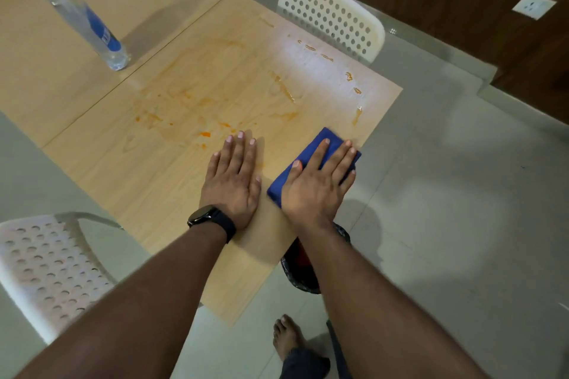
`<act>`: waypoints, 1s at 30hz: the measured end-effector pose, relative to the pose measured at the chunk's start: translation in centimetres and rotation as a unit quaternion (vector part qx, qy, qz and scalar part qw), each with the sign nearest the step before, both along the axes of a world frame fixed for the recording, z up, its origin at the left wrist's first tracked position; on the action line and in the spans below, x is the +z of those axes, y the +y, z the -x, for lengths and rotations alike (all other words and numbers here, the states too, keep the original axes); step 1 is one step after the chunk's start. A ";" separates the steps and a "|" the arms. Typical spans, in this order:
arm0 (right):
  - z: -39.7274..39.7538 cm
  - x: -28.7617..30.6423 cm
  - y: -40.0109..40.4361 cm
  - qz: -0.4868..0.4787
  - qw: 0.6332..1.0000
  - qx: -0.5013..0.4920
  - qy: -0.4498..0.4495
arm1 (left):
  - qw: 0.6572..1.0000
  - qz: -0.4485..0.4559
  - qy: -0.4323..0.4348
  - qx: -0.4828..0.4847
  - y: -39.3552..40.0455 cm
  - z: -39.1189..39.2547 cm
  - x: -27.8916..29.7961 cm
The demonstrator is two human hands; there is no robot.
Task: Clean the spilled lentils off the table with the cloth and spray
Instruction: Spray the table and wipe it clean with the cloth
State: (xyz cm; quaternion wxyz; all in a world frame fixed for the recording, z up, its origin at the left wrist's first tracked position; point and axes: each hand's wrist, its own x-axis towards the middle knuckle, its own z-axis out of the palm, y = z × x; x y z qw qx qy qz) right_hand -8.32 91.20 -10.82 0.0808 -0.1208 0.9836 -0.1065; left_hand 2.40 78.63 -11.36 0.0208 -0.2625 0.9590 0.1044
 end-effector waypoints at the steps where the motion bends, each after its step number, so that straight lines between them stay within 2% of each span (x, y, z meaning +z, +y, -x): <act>1: 1.3 -0.1 -0.3 -0.006 1.000 -0.008 0.001 | 1.000 0.001 0.001 -0.003 -0.2 0.7 -0.1; 3: 1.6 0.0 -0.2 0.007 1.000 -0.008 0.009 | 1.000 -0.001 0.001 -0.008 -0.5 2.3 0.1; 8: -3.7 0.6 2.1 0.026 0.999 0.024 0.016 | 0.999 -0.013 -0.004 -0.042 -0.6 7.4 0.7; 10: -3.0 0.3 2.5 0.024 0.999 0.033 0.017 | 0.998 -0.013 0.000 -0.054 -0.8 10.5 0.7; 14: 3.5 -0.8 1.3 0.012 0.999 0.012 0.037 | 1.000 0.003 0.011 -0.024 -1.5 14.3 0.2; 18: 13.2 -1.0 -0.2 0.002 0.999 -0.026 0.031 | 0.999 0.022 0.019 -0.023 -1.4 14.2 -0.4; 20: 14.8 -0.9 -0.6 -0.016 0.999 -0.020 0.022 | 0.999 0.024 0.020 -0.016 -1.4 13.7 -0.7; 24: 11.3 -0.2 0.1 -0.012 0.999 0.004 0.048 | 1.000 0.017 0.008 -0.012 -1.3 14.2 -0.2; 27: 7.1 0.2 1.4 -0.013 0.998 0.042 0.034 | 1.000 0.009 -0.007 0.004 -1.0 14.9 0.4; 30: 7.4 0.4 1.3 0.000 0.999 0.045 0.020 | 0.999 -0.014 0.012 0.032 -1.1 18.4 1.0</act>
